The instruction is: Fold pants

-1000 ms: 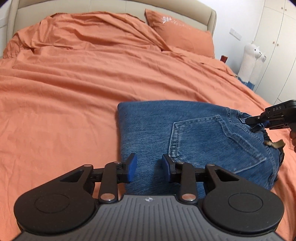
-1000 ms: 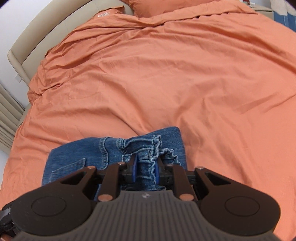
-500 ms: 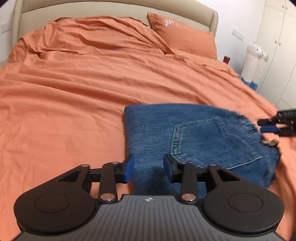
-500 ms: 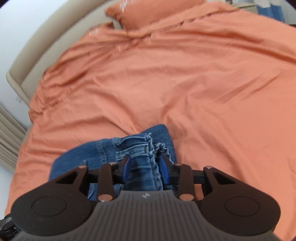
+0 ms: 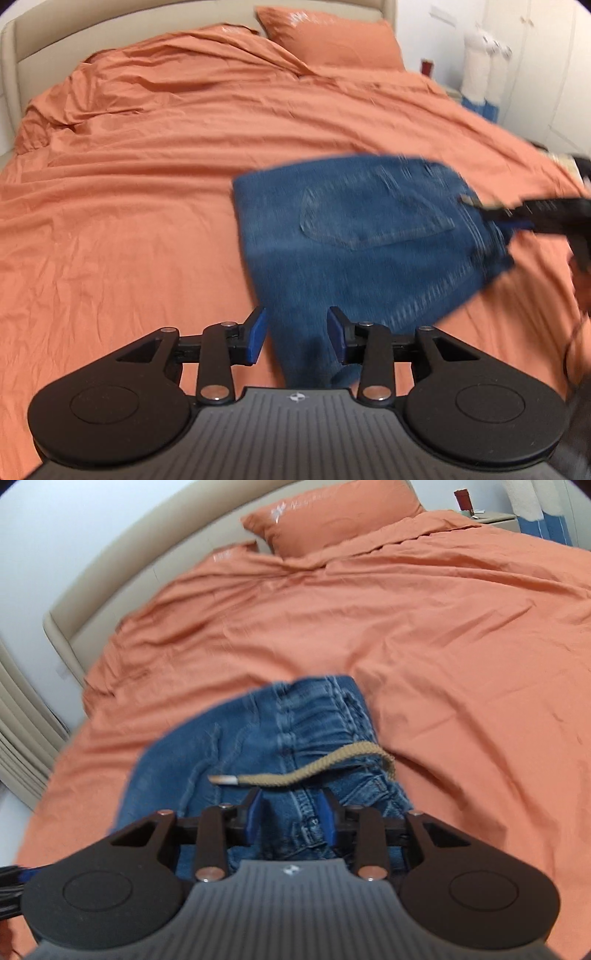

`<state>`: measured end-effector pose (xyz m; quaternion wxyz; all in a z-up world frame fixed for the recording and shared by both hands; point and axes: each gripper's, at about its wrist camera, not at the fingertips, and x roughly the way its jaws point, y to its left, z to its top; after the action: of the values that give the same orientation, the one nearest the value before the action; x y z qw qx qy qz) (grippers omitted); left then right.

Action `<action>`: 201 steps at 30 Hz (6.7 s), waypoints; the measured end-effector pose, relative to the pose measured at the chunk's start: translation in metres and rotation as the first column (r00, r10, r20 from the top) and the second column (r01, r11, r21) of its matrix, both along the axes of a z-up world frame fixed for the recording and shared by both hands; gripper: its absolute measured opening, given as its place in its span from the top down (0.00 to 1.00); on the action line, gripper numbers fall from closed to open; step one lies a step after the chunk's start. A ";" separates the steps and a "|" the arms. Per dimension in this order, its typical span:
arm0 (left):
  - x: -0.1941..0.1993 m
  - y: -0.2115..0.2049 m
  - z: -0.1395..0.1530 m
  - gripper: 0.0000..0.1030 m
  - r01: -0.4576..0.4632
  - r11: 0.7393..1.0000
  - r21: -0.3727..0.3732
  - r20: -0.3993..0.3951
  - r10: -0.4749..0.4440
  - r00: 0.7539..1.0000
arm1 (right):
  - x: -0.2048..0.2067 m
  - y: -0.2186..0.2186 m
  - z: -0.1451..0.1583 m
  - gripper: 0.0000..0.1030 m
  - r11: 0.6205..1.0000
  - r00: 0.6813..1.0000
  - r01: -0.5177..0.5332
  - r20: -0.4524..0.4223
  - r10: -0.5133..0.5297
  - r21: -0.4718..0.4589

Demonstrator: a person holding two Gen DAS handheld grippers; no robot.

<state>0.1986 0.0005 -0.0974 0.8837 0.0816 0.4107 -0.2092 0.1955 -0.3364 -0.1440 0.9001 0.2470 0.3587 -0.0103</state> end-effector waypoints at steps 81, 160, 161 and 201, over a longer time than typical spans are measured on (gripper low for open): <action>0.066 -0.048 -0.048 0.71 -0.147 0.989 0.004 -0.041 0.147 0.988 | 0.019 0.066 -0.018 0.60 0.874 0.968 -0.246 -0.063 0.242 -0.419; 0.071 0.311 0.064 0.92 -0.398 0.887 -0.235 -0.094 0.386 0.917 | 0.095 0.238 0.035 0.83 0.789 0.873 -0.485 0.161 0.460 0.377; 0.076 0.315 0.053 0.92 -0.398 0.884 -0.244 -0.105 0.384 0.917 | 0.099 0.241 0.030 0.83 0.796 0.872 -0.488 0.152 0.466 0.358; -0.001 0.279 -0.029 0.89 -0.341 0.939 0.040 -0.054 0.342 0.938 | 0.042 0.315 -0.012 0.72 0.770 0.816 -0.554 -0.020 0.578 -0.316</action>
<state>0.1971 0.2798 -0.1259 0.8925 0.0161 0.4481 -0.0489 0.2376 -0.0212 -0.1561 0.9017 -0.0154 0.3748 0.2152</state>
